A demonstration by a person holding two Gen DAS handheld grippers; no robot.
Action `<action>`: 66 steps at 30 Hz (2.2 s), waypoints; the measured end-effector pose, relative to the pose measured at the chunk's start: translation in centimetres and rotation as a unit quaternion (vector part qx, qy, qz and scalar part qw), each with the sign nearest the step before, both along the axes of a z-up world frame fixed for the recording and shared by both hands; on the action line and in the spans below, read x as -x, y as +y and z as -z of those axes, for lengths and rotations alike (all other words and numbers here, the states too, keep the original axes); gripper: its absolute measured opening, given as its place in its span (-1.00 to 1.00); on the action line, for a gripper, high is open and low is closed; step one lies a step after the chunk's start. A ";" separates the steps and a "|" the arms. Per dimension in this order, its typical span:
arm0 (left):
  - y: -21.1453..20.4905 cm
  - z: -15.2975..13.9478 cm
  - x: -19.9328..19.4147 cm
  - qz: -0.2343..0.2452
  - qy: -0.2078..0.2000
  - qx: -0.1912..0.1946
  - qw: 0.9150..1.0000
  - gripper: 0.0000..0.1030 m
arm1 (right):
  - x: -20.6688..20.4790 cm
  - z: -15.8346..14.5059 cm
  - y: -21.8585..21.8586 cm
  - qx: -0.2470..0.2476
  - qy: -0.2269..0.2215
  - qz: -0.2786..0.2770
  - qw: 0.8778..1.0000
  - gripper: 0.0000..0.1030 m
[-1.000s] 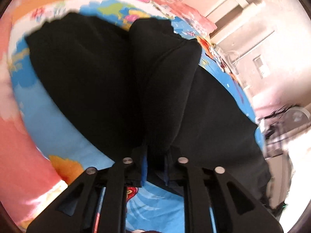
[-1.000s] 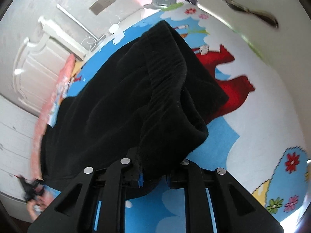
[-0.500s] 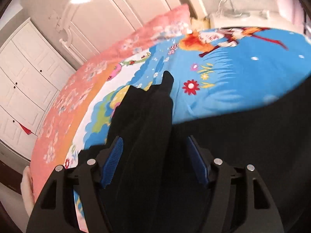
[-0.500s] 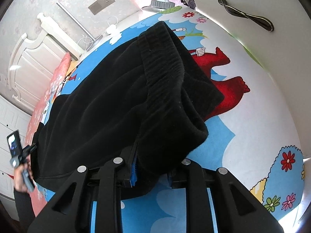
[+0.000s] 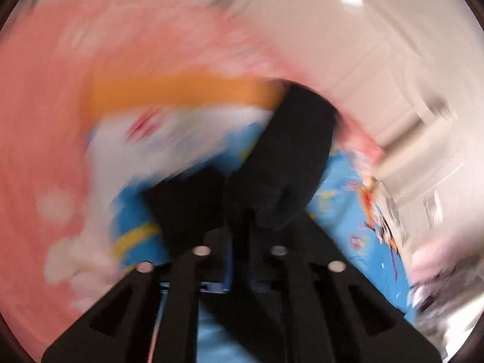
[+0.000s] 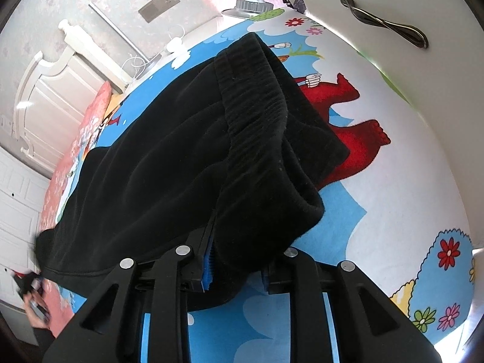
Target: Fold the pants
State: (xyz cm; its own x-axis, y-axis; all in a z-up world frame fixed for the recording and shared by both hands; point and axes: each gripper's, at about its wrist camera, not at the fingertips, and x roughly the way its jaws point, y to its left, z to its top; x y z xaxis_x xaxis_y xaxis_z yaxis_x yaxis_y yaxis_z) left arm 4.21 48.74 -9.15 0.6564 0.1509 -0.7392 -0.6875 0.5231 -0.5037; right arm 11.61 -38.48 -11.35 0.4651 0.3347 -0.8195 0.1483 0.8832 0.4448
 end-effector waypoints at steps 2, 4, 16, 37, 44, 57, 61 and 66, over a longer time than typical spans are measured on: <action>1.4 3.2 2.2 0.008 -0.028 0.068 0.997 -0.58 | -0.2 0.0 -0.1 -0.003 0.004 -0.006 1.000 -0.66; 1.8 4.5 3.1 0.022 -0.074 0.107 0.991 -0.22 | -0.3 0.0 -0.3 -0.008 0.006 -0.006 1.000 -0.66; 3.8 6.0 1.8 0.009 -0.105 0.166 0.980 -0.48 | -0.6 -0.2 0.0 -0.001 0.009 -0.009 1.000 -0.65; 2.9 3.8 3.1 -0.008 -0.073 0.099 0.992 -0.78 | -2.4 -0.6 0.1 0.022 -0.010 -0.026 0.999 -0.71; 3.6 -0.2 1.6 0.012 -0.116 0.085 0.990 -0.79 | -4.3 -6.9 1.5 0.023 -0.081 -0.045 0.995 -0.73; 3.7 5.4 1.9 0.001 -0.083 0.117 0.990 -0.79 | -1.9 -1.4 0.3 0.029 -0.020 -0.028 0.999 -0.74; 3.9 3.8 1.0 0.013 -0.090 0.106 0.990 -0.79 | -1.8 -1.5 0.5 0.034 -0.022 -0.028 0.999 -0.74; 4.0 5.3 1.6 0.005 -0.078 0.121 0.990 -0.79 | -1.1 -0.5 -0.1 0.026 -0.017 -0.018 0.999 -0.76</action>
